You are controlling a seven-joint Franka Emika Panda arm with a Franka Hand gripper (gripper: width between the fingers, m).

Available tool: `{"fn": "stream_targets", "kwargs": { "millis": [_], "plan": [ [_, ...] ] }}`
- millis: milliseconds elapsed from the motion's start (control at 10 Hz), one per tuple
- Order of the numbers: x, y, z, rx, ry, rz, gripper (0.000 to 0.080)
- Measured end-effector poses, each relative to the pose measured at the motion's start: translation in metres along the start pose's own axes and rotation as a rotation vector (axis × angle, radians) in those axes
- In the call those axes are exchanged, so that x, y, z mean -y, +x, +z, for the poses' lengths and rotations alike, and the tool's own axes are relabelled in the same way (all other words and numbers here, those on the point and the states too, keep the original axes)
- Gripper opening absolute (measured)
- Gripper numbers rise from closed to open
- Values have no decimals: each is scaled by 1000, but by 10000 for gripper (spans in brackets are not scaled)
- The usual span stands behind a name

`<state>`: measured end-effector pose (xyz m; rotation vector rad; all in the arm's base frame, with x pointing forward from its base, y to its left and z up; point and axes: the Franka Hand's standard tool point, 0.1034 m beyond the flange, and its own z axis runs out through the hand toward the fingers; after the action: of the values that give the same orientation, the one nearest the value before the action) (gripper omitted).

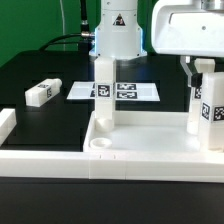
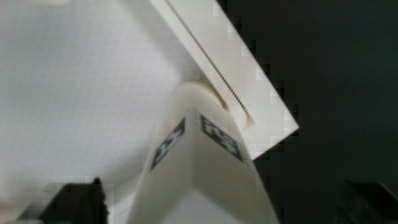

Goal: Assemble desk

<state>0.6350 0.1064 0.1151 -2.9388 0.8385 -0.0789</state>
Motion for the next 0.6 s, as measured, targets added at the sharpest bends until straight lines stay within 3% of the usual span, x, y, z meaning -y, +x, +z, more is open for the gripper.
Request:
{"fn": "stream_targets", "kwargs": {
  "millis": [600],
  "plan": [
    [-4, 3, 0, -13, -41, -484, 649]
  ]
}}
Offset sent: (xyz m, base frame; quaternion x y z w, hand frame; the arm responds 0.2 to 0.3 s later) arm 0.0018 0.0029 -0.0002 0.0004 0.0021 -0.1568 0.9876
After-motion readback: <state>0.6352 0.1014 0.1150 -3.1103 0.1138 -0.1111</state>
